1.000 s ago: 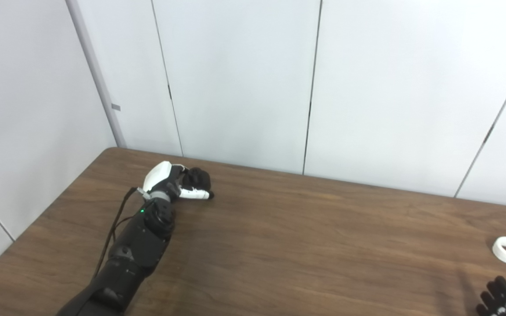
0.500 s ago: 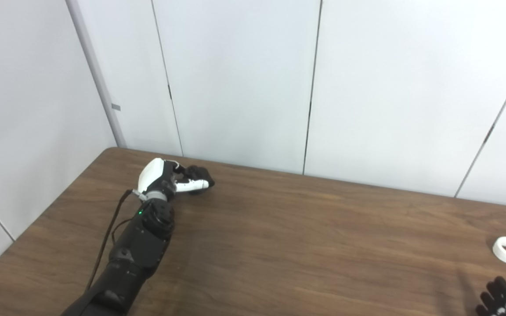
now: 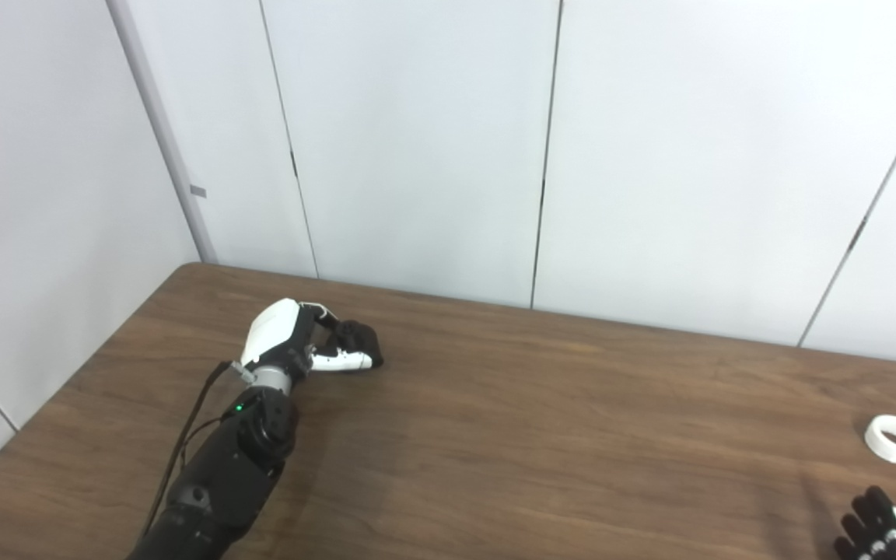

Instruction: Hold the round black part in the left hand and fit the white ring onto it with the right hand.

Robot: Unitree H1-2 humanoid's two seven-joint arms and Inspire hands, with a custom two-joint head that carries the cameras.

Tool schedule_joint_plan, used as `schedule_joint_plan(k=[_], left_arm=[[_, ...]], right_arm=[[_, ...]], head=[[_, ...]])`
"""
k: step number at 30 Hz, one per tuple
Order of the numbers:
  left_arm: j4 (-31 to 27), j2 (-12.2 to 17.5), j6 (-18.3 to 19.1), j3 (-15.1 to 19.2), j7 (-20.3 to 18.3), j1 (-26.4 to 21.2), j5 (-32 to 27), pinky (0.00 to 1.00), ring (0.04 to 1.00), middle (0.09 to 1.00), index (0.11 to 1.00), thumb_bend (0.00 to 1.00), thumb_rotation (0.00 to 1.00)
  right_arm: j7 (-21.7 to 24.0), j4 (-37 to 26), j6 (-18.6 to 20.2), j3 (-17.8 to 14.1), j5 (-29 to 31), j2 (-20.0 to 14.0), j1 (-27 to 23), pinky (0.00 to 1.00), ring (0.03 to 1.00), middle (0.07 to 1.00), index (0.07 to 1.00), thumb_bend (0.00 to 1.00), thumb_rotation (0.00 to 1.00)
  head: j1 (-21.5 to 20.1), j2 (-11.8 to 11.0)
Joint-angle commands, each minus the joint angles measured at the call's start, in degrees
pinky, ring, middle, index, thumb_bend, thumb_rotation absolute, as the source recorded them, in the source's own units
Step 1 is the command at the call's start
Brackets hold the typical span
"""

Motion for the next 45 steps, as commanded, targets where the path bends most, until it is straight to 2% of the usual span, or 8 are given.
schedule_joint_plan(k=[1, 4, 9, 14, 22, 27, 33, 45], left_arm=[[-5.2, 0.6, 0.3, 0.1, -0.1, -0.8, 1.5, 0.84, 0.864, 0.746, 0.484, 0.52, 0.05], [-11.7, -0.6, 1.6, 0.0, -2.0, 1.5, 1.5, 0.82, 0.877, 0.751, 0.484, 0.52, 0.05], [-23.0, -1.4, 4.4, -3.2, -6.8, 5.2, 5.2, 0.86, 0.879, 0.767, 0.485, 0.52, 0.05], [-30.0, -1.8, 4.7, -5.8, -9.9, 7.6, 8.7, 0.95, 0.871, 0.767, 0.485, 0.52, 0.05], [-38.3, -3.4, 3.3, -9.5, -14.3, 11.3, 13.0, 0.96, 0.862, 0.768, 0.485, 0.52, 0.05], [-41.4, -4.8, 2.3, -11.3, -16.8, 12.5, 15.0, 0.97, 0.864, 0.772, 0.485, 0.52, 0.05], [-42.4, -7.0, 0.0, -12.9, -17.5, 13.8, 16.8, 0.97, 0.86, 0.769, 0.485, 0.52, 0.05], [-43.7, -10.0, -4.5, -16.5, -20.3, 16.7, 20.6, 0.97, 0.864, 0.768, 0.484, 0.52, 0.06]], right_arm=[[0.6, -0.7, 1.3, 0.7, -0.1, 0.9, 1.5, 1.0, 1.0, 1.0, 1.0, 0.4, 1.0], [0.6, -0.7, 1.3, 0.8, -0.2, 0.8, 1.5, 1.0, 1.0, 1.0, 1.0, 0.39, 1.0], [0.4, -0.6, 1.1, 1.0, -0.6, 0.8, 1.5, 1.0, 1.0, 1.0, 1.0, 0.4, 1.0], [0.5, -0.3, 0.8, 1.1, -0.4, 0.9, 1.5, 1.0, 1.0, 1.0, 1.0, 0.42, 1.0], [0.8, 0.5, -0.7, 1.8, -1.1, 1.0, 1.9, 1.0, 1.0, 1.0, 1.0, 0.46, 1.0], [0.5, 0.7, -1.1, 2.2, -1.7, 1.4, 2.0, 1.0, 1.0, 0.997, 0.985, 0.49, 1.0], [-0.3, 0.0, -0.4, 2.7, -2.8, 1.9, 2.3, 1.0, 1.0, 0.99, 0.963, 0.56, 0.98], [-2.9, -2.5, 1.3, 4.8, -4.1, 3.1, 2.3, 1.0, 0.981, 0.967, 0.947, 0.59, 0.97]], head=[[-0.2, 0.2], [-0.6, 0.5], [-1.9, 1.3], [-3.2, 2.0], [-6.5, 2.6], [-9.1, 3.7], [-11.2, 5.6], [-15.3, 9.5]])
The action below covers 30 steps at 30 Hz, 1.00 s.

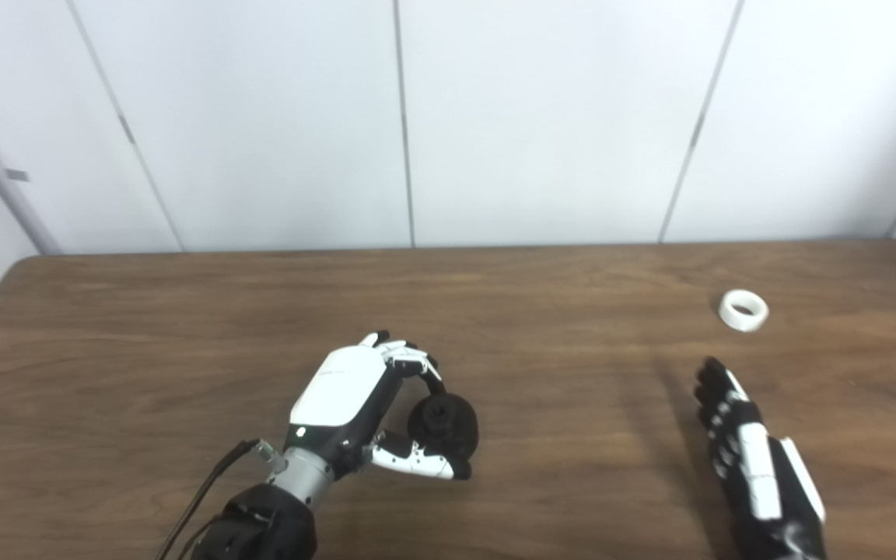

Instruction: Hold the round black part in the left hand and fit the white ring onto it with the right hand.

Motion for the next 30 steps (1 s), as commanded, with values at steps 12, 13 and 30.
schedule_joint_plan(k=[12, 13, 30], left_arm=[[0.5, -2.9, -5.4, -2.4, 2.2, 2.8, 6.3, 0.96, 0.849, 0.759, 0.485, 0.52, 0.05], [1.0, -3.1, -5.9, -2.4, 2.6, 3.1, 6.5, 0.96, 0.847, 0.76, 0.485, 0.52, 0.05], [6.9, -3.4, -11.9, -2.0, 7.9, 4.8, 8.4, 0.93, 0.837, 0.76, 0.485, 0.52, 0.05]], right_arm=[[-1.1, -3.8, 3.7, 2.4, -0.5, 3.0, 1.2, 0.99, 0.974, 0.961, 0.941, 0.63, 0.97], [-1.1, -4.0, 3.9, 2.5, -0.5, 3.0, 1.2, 0.99, 0.975, 0.962, 0.942, 0.63, 0.98], [-2.9, -6.5, 5.6, 2.5, -1.3, 3.5, 0.9, 0.97, 0.972, 0.961, 0.936, 0.61, 1.0]], head=[[-1.2, 1.5], [-1.4, 1.7], [-2.9, 2.5]])
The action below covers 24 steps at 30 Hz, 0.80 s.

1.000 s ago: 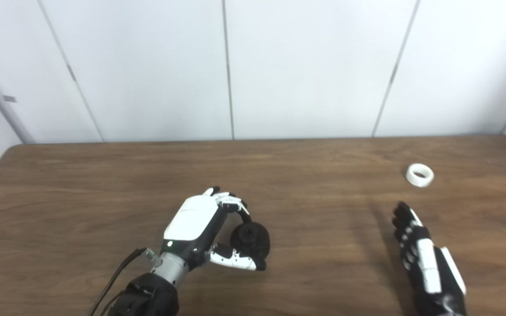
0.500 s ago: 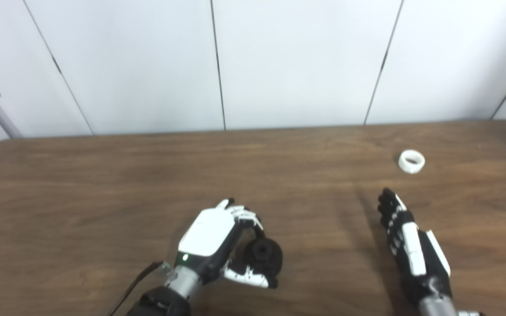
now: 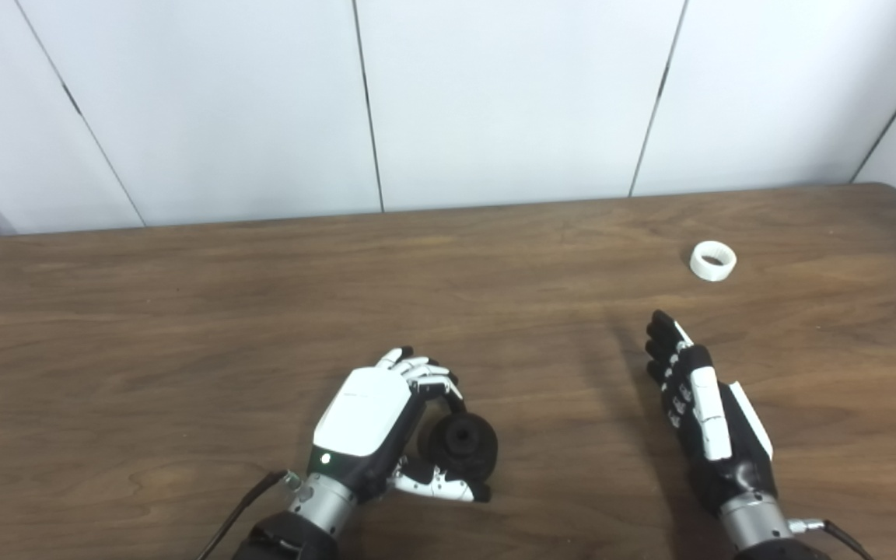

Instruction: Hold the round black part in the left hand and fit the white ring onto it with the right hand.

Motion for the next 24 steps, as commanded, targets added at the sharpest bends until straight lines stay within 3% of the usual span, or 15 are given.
schedule_joint_plan(k=[1, 6, 10, 14, 17, 21, 24], left_arm=[[0.6, 0.3, -0.8, 0.3, 0.6, -0.7, 1.0, 0.93, 0.839, 0.761, 0.485, 0.52, 0.05], [0.9, 0.6, -0.7, 0.3, -0.6, -0.8, 0.5, 0.94, 0.846, 0.768, 0.485, 0.52, 0.05], [0.7, 0.7, -0.1, 0.5, -2.6, -0.9, -0.3, 0.95, 0.853, 0.774, 0.485, 0.52, 0.05], [0.9, 0.6, 0.8, 0.8, -4.7, -0.9, -1.1, 0.95, 0.856, 0.772, 0.484, 0.52, 0.05], [1.0, 0.5, 1.1, 0.8, -5.4, -1.0, -1.3, 0.95, 0.854, 0.77, 0.484, 0.52, 0.05], [1.1, 0.4, 1.4, 0.8, -5.9, -0.9, -1.0, 0.93, 0.85, 0.771, 0.485, 0.52, 0.05], [1.4, 0.5, 1.1, 0.7, -5.6, -0.8, -0.8, 0.93, 0.851, 0.772, 0.485, 0.52, 0.05]], right_arm=[[-0.7, -2.0, 0.0, -0.2, -0.7, 3.1, 0.8, 0.97, 0.967, 0.955, 0.926, 0.61, 0.98], [-3.2, -2.4, 1.3, -0.7, -4.3, 3.0, -0.3, 0.92, 0.933, 0.918, 0.875, 0.59, 0.86], [-4.2, -3.8, 3.5, -1.6, -6.6, 2.0, -1.5, 0.96, 0.951, 0.926, 0.856, 0.58, 0.69], [-5.0, -4.4, 4.8, -3.0, -9.4, 1.2, -3.1, 0.87, 0.916, 0.897, 0.818, 0.61, 0.55], [-4.9, -4.7, 5.2, -3.9, -11.0, 0.7, -4.1, 0.84, 0.903, 0.879, 0.799, 0.62, 0.52], [-4.8, -4.7, 5.6, -5.4, -12.9, -0.2, -5.6, 0.98, 0.944, 0.88, 0.782, 0.62, 0.49], [-4.6, -4.8, 6.6, -6.5, -14.3, -0.8, -6.8, 0.98, 0.95, 0.887, 0.779, 0.62, 0.47]], head=[[-0.1, 0.0], [-0.5, -0.1], [-0.9, -0.1], [-1.1, -0.1], [-1.4, -0.2], [-1.9, -0.3], [-2.7, -0.5]])
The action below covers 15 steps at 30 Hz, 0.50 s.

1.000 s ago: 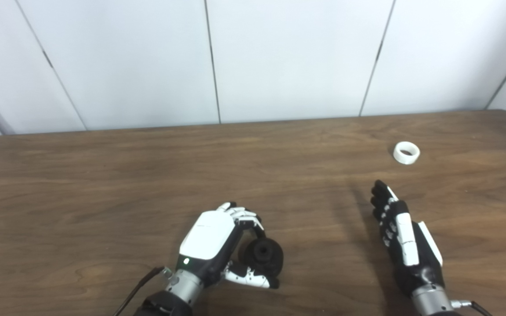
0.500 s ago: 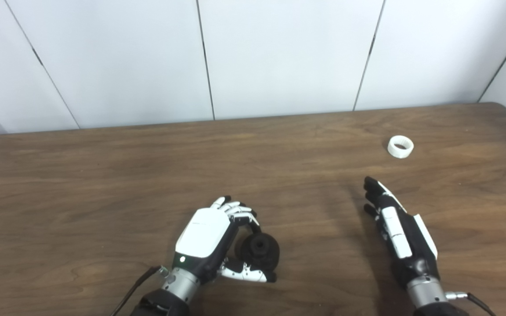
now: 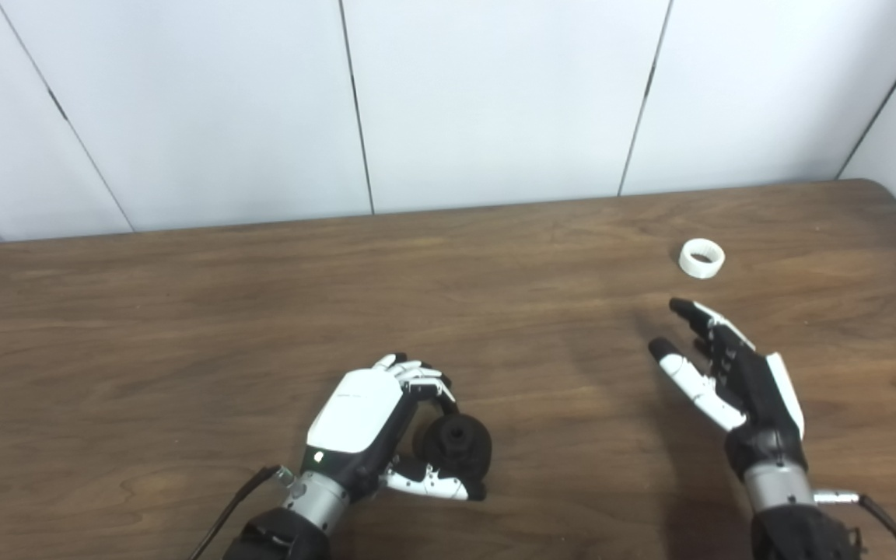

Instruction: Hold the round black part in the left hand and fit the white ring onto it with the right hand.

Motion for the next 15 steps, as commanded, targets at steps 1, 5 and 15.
schedule_joint_plan(k=[1, 5, 15], left_arm=[[1.0, 0.6, 0.3, -0.3, -1.0, -0.2, 1.1, 0.94, 0.852, 0.773, 0.485, 0.52, 0.05], [1.0, 1.0, 0.1, -0.3, -1.0, -0.1, 1.2, 0.95, 0.855, 0.776, 0.485, 0.52, 0.05], [2.0, 2.0, -1.8, 0.1, 0.6, 0.3, 0.6, 0.94, 0.852, 0.768, 0.485, 0.52, 0.05]], right_arm=[[-0.2, -2.6, 0.1, -1.0, -2.0, -1.1, -2.0, 0.98, 0.95, 0.891, 0.777, 0.63, 0.46], [-0.5, -2.5, 1.2, -1.8, -7.4, -2.7, -4.0, 0.97, 0.943, 0.893, 0.756, 0.7, 0.41], [2.3, 1.0, 3.6, -0.6, -24.3, -12.9, -12.0, 0.92, 0.942, 0.91, 0.731, 0.79, 0.3]], head=[[-0.4, 0.0], [-1.2, -0.1], [-5.6, -0.4]])
